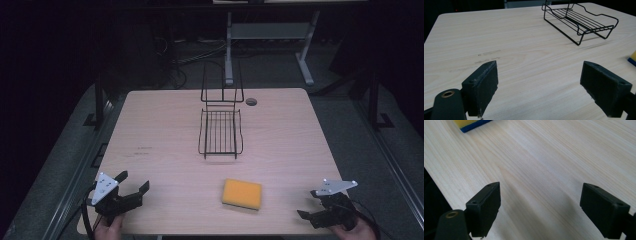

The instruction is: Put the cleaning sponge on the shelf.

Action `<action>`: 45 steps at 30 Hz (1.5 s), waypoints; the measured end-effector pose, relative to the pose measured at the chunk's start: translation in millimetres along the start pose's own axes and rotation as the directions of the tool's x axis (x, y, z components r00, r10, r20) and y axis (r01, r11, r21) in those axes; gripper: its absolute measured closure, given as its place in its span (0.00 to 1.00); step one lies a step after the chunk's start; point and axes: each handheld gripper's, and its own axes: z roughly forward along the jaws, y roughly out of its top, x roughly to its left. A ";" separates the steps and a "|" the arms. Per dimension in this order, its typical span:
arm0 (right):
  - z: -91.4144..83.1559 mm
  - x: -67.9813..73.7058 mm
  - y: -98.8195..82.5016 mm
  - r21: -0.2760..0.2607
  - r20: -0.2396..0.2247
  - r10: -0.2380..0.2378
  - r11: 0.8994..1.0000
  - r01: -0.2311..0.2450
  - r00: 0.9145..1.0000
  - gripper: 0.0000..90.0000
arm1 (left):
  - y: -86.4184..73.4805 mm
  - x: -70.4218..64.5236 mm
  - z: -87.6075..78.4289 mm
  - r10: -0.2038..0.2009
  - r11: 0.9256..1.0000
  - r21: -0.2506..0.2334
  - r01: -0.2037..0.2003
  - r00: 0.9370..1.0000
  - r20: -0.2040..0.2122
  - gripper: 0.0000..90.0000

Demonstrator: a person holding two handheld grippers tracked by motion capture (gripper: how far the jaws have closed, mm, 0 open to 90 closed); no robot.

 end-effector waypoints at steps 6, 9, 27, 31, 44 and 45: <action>2.1 1.5 3.6 0.004 -0.009 -0.020 1.000 0.021 1.000 0.18 | -0.4 -1.5 -1.6 0.020 1.000 0.005 -0.020 1.000 -0.003 0.16; 3.4 2.1 7.5 -0.001 -0.012 -0.030 1.000 0.030 0.999 0.18 | -1.1 -0.8 -2.7 0.013 1.000 0.002 -0.013 1.000 -0.008 0.16; 6.6 15.5 25.2 0.045 -0.039 -0.104 0.993 0.106 0.994 0.18 | -2.2 -0.3 -3.7 0.007 1.000 0.002 -0.007 1.000 -0.008 0.16; 3.8 15.9 29.3 0.053 -0.057 -0.116 0.991 0.119 0.992 0.18 | -2.2 0.0 -4.3 0.001 1.000 -0.007 -0.001 1.000 -0.010 0.16; 5.6 22.3 51.4 0.065 -0.096 -0.180 0.980 0.186 0.979 0.18 | -2.6 0.5 -3.9 -0.006 1.000 -0.004 0.006 1.000 -0.008 0.16; 5.6 22.3 51.4 0.065 -0.096 -0.180 0.980 0.186 0.979 0.18 | -2.6 0.5 -3.9 -0.006 1.000 -0.004 0.006 1.000 -0.008 0.16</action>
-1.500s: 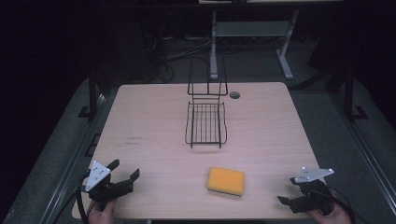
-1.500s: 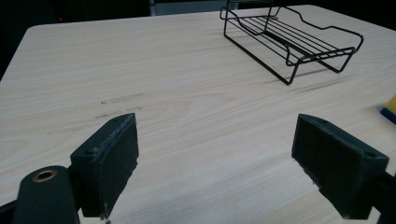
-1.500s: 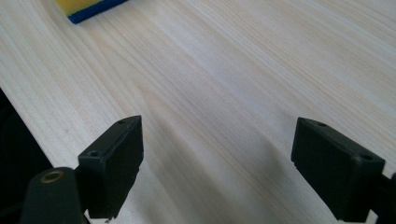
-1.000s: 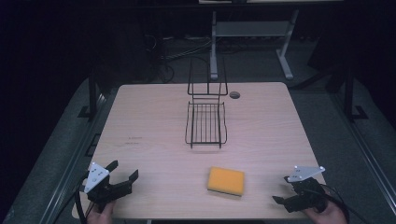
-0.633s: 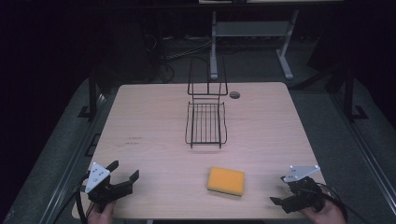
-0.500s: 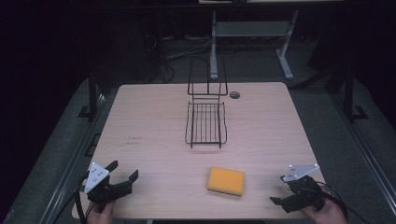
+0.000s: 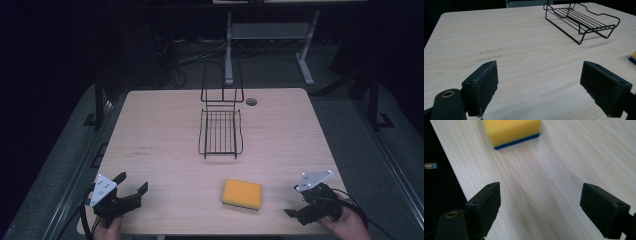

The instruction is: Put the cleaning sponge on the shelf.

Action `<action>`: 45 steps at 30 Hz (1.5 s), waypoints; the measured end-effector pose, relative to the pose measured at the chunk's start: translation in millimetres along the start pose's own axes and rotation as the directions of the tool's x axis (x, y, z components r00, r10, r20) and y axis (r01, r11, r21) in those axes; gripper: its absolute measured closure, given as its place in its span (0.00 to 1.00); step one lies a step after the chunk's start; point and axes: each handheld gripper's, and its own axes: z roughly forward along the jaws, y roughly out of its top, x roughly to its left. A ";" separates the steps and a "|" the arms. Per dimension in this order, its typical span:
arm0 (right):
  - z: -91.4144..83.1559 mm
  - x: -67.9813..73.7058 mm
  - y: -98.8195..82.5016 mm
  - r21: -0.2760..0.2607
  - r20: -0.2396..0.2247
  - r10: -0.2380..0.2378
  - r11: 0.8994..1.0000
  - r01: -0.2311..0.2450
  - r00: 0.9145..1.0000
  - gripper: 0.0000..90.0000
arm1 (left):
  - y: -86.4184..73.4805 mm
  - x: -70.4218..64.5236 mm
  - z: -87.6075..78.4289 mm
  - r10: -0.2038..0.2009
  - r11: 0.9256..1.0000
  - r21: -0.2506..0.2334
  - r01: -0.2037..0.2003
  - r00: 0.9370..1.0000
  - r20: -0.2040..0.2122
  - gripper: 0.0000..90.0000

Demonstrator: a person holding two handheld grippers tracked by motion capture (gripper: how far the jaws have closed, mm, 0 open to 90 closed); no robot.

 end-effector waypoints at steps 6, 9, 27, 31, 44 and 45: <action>-0.2 0.5 10.7 0.010 -0.010 -0.022 1.000 0.022 1.000 0.18 | 0.1 -0.9 0.7 0.006 1.000 0.005 -0.006 1.000 0.004 0.16; 1.2 1.2 16.1 0.019 -0.022 -0.036 0.999 0.036 0.999 0.18 | 0.4 -1.7 0.8 0.013 1.000 0.004 -0.013 1.000 0.004 0.16; 18.4 8.0 56.5 0.070 -0.087 -0.161 0.983 0.168 0.983 0.18 | 0.6 -2.2 1.2 0.011 1.000 0.004 -0.011 1.000 0.010 0.16; 20.2 8.8 63.7 0.066 -0.096 -0.179 0.980 0.186 0.979 0.18 | 0.4 -2.0 1.1 0.008 1.000 0.004 -0.008 1.000 0.008 0.16; 29.7 16.1 88.7 0.074 -0.140 -0.238 0.966 0.250 0.961 0.18 | 0.4 -1.0 1.1 0.010 1.000 0.006 -0.010 1.000 0.012 0.16; 30.4 16.9 90.9 0.076 -0.142 -0.241 0.964 0.253 0.960 0.18 | 0.4 -0.9 1.0 0.007 1.000 0.005 -0.007 1.000 0.013 0.16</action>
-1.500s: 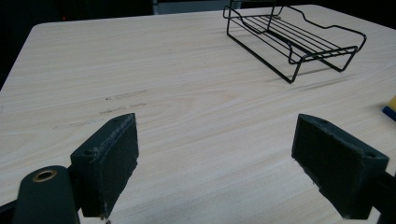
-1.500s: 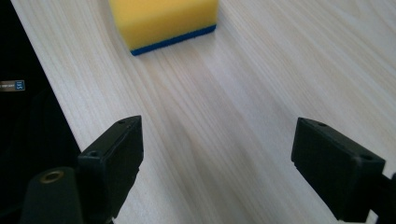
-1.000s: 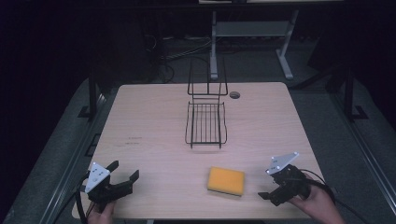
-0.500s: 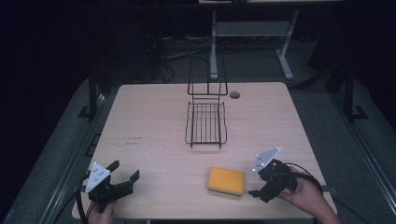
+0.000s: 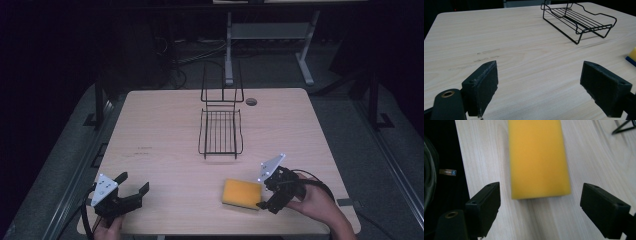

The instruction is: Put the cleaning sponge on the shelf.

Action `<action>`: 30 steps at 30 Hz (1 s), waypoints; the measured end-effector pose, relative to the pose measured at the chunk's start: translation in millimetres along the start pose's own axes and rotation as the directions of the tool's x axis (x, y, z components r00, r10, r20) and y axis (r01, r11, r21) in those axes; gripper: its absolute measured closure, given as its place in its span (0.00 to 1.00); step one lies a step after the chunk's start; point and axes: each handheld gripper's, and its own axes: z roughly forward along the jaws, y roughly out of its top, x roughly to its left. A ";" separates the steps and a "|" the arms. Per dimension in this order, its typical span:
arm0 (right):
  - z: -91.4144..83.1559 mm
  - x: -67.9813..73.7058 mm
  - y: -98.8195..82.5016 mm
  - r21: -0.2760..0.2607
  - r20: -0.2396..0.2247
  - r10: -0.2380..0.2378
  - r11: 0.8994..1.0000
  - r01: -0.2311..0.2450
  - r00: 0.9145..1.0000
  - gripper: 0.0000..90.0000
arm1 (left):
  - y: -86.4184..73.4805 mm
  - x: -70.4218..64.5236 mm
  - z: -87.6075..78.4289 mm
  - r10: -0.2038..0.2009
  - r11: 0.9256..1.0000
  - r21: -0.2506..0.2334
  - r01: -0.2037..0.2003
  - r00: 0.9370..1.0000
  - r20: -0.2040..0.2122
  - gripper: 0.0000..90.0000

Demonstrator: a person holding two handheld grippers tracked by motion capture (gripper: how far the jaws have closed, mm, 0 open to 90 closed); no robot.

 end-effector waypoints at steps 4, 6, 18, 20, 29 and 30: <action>3.0 0.6 10.3 -0.001 -0.009 -0.023 1.000 0.023 1.000 0.18 | 0.1 0.0 0.1 0.000 1.000 0.000 0.000 1.000 0.001 0.16; 4.3 0.8 13.7 -0.002 -0.017 -0.029 1.000 0.029 0.999 0.18 | 0.1 -0.4 0.0 0.000 1.000 -0.001 0.000 1.000 0.000 0.16; 17.0 -3.0 27.9 0.015 -0.053 -0.043 0.999 0.044 0.998 0.18 | 0.0 -0.6 0.4 -0.001 1.000 0.001 0.001 1.000 0.001 0.16; 19.8 -3.3 29.9 0.024 -0.058 -0.045 0.999 0.046 0.997 0.18 | 0.0 -0.8 0.7 -0.001 1.000 0.001 0.001 1.000 0.001 0.16; 31.8 -6.1 36.9 0.049 -0.070 -0.053 0.997 0.057 0.996 0.18 | 0.0 -0.5 0.3 -0.001 1.000 0.001 0.001 1.000 0.001 0.16; 32.6 -6.2 37.3 0.051 -0.069 -0.052 0.997 0.056 0.996 0.18 | 0.0 -0.6 0.5 -0.002 1.000 0.001 0.002 1.000 0.001 0.16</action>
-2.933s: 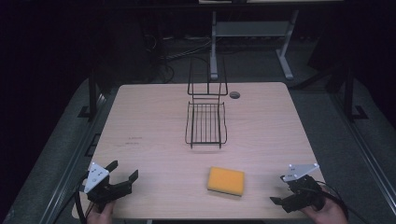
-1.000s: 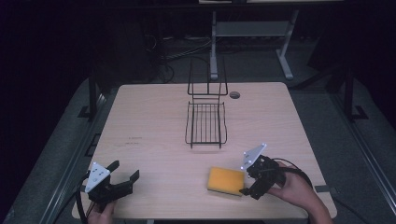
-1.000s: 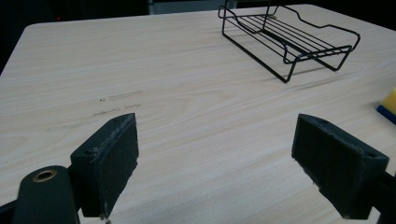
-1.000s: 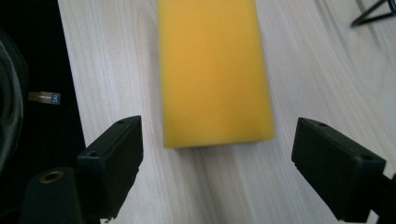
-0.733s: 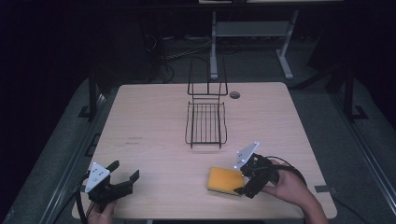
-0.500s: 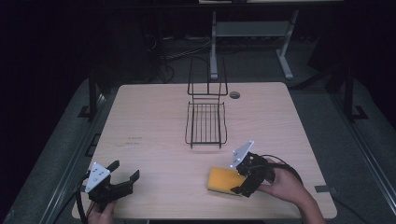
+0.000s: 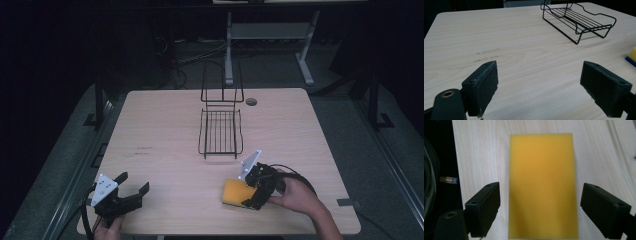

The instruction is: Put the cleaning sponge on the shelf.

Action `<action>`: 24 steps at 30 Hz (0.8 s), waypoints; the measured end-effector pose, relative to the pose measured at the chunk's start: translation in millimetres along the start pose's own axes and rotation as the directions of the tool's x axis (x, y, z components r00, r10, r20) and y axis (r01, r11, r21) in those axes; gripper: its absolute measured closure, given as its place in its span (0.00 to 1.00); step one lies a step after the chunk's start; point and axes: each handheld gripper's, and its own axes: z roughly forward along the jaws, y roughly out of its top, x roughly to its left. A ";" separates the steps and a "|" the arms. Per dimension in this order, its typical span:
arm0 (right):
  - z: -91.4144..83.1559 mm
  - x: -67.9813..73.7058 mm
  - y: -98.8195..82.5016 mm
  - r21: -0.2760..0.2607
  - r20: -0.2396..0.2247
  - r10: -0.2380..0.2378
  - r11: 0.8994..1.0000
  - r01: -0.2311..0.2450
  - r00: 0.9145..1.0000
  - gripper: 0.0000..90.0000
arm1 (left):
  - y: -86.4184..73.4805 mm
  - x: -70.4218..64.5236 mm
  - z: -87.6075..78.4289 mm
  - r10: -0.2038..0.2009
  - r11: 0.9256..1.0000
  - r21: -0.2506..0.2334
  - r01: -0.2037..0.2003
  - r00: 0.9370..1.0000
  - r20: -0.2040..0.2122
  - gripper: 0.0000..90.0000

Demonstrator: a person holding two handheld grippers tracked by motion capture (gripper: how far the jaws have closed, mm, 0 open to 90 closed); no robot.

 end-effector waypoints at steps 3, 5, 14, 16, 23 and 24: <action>1.7 -0.6 1.0 0.005 -0.005 0.004 1.000 -0.004 1.000 0.18 | 0.1 -0.4 0.4 0.003 1.000 0.000 -0.003 1.000 0.004 0.16; 3.0 -1.8 1.3 0.005 -0.009 0.000 1.000 0.000 1.000 0.18 | 0.0 -0.5 0.4 0.002 1.000 0.001 -0.002 1.000 0.002 0.16; 11.7 -4.4 3.0 0.017 -0.020 0.013 1.000 -0.012 1.000 0.18 | 0.2 -0.4 0.4 0.003 1.000 0.000 -0.003 1.000 0.004 0.16; 13.6 -4.6 3.0 0.017 -0.024 0.017 1.000 -0.016 1.000 0.18 | 0.0 -0.6 0.3 0.000 1.000 -0.001 0.000 1.000 0.004 0.16; 21.2 -4.6 2.3 0.031 -0.030 0.020 0.999 -0.019 0.999 0.18 | 0.2 -0.5 0.5 0.002 1.000 0.000 -0.002 1.000 0.006 0.16; 21.8 -4.7 2.0 0.030 -0.030 0.019 0.999 -0.018 0.999 0.18 | 0.2 -0.6 0.5 0.005 1.000 0.001 -0.005 1.000 0.005 0.16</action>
